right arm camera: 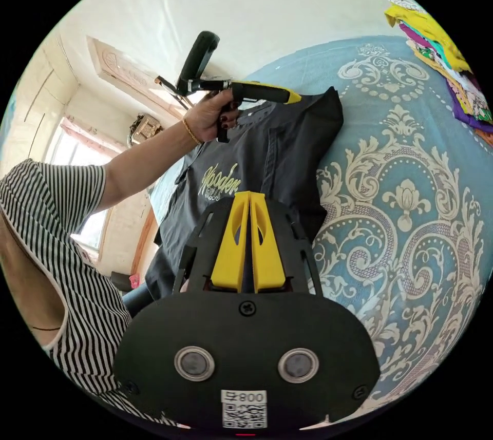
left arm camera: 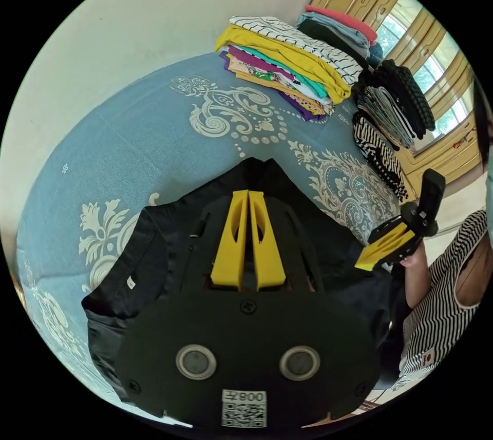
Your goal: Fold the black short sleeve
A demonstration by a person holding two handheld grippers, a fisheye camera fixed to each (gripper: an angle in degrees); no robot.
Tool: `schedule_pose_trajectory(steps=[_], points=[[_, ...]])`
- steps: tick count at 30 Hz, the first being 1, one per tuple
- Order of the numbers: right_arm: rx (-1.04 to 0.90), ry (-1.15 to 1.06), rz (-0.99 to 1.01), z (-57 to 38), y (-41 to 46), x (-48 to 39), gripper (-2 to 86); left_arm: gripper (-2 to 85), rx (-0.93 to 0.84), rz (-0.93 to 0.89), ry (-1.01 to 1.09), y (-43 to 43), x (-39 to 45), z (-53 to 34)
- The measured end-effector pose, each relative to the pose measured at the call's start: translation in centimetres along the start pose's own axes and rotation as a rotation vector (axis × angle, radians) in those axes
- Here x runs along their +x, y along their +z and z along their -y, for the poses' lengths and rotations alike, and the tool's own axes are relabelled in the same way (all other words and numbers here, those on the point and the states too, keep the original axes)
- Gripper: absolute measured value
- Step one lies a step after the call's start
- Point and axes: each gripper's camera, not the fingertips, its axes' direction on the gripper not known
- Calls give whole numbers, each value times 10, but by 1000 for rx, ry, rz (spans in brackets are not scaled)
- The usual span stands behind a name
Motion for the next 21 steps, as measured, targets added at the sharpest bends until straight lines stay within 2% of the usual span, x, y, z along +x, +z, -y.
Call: schedule_pose_trajectory(steps=[2, 7, 8, 15, 21], points=[[59, 46, -24, -2, -7, 8, 0, 2, 1, -48, 27, 6, 9, 1], [-9, 143, -168, 2, 9, 16, 0, 1, -110, -33, 31, 47, 18, 22], [-22, 157, -182, 3, 12, 18, 0, 1, -81, -44, 37, 49, 20, 25], [-7, 218, -130, 2, 14, 31, 0, 1, -100, -7, 70, 51, 31, 34], [53, 245, -138, -2, 4, 33, 0, 2, 12, -14, 74, 19, 46, 8]])
